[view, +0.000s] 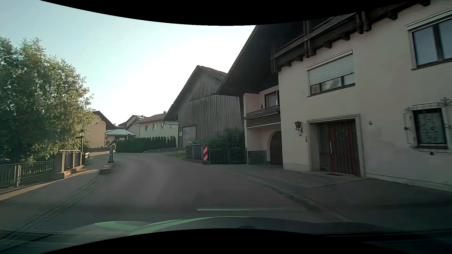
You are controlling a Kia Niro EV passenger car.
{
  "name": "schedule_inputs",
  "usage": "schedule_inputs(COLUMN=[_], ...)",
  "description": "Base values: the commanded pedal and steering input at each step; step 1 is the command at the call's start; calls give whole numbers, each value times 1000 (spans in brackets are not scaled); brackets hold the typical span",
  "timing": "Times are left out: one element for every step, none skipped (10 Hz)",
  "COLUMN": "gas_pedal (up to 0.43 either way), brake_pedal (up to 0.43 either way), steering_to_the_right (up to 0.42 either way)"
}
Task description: Follow the waypoints while adhering to traffic rules and regulations
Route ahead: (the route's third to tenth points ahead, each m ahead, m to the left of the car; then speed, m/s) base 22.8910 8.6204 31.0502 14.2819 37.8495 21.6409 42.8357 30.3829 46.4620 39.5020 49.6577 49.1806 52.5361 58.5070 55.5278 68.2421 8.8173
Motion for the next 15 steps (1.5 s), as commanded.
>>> schedule_inputs(gas_pedal=[28,28,28,28,28,39,39,39,39,39,47,59,67,79,98], brake_pedal=[0,0,0,0,0,0,0,0,0,0,0,0,0,0,0], steering_to_the_right=[-96,-104,-116,-136,-156,-181,-193,-194,-194,-194,-194,-193,-178,-152,-116])
